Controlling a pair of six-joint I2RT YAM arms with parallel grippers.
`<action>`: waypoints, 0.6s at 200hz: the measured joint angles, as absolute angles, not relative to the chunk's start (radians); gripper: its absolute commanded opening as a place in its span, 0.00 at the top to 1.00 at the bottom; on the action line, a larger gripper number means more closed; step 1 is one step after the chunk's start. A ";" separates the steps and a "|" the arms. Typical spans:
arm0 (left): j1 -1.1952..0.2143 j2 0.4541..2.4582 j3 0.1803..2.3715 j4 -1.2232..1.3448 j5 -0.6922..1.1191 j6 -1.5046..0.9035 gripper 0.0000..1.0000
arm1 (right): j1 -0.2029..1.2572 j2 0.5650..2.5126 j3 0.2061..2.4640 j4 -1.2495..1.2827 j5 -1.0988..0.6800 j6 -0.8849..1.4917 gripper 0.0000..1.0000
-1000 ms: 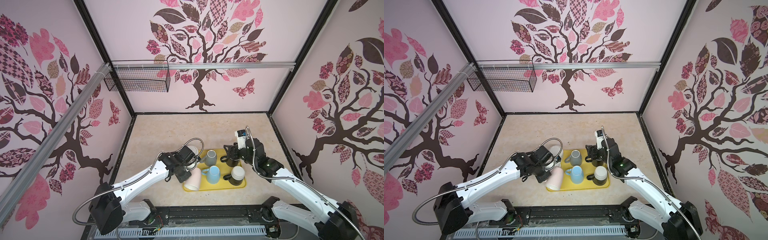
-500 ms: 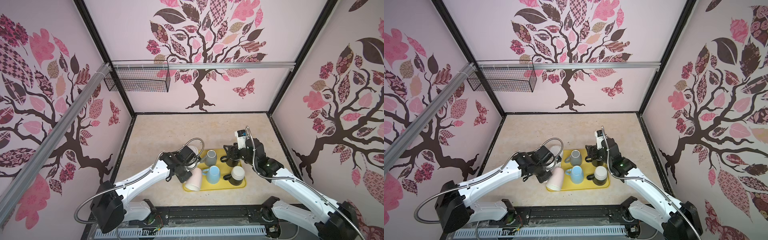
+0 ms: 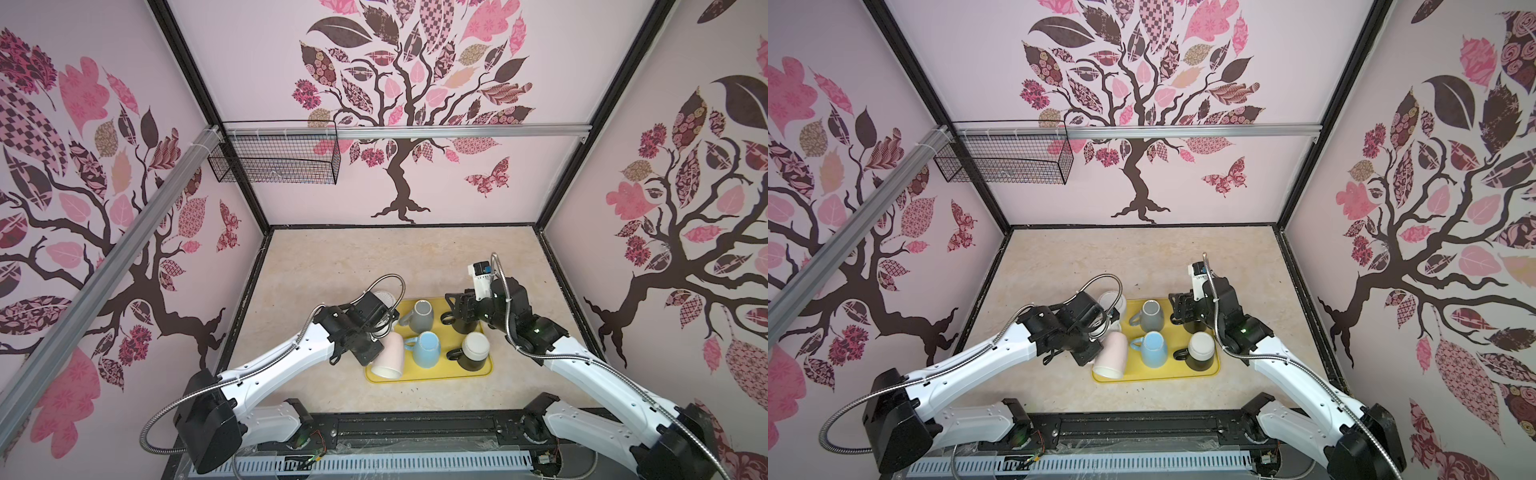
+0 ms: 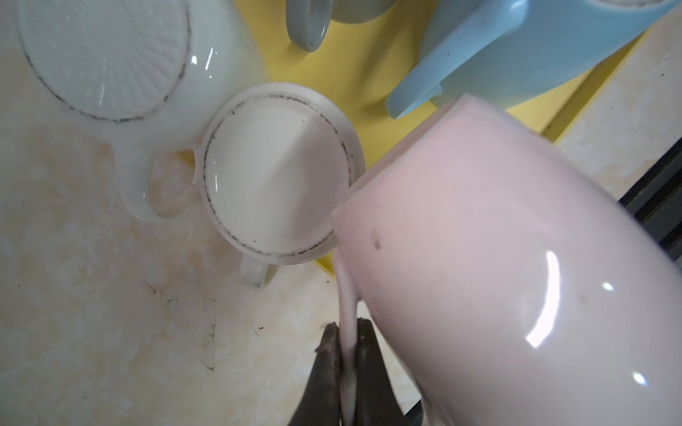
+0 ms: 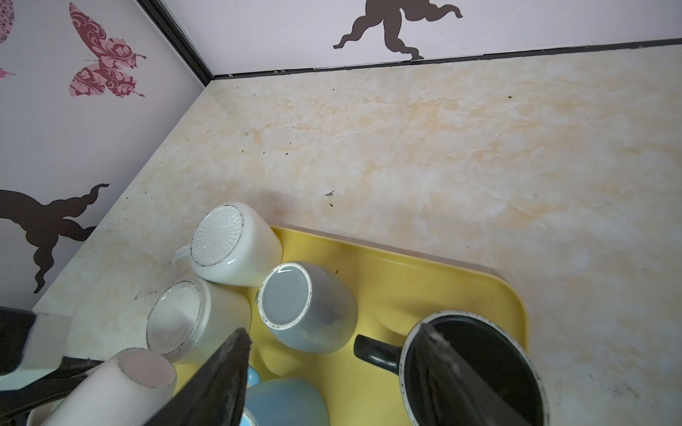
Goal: Turn the mug right side up
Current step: Pick up the mug from the tray.
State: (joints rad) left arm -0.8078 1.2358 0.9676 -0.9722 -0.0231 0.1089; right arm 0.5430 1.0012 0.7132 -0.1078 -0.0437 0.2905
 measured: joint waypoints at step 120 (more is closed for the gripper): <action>-0.904 1.211 1.089 -1.039 -0.300 -0.139 1.00 | 0.543 0.931 0.713 -0.152 -0.098 0.335 0.27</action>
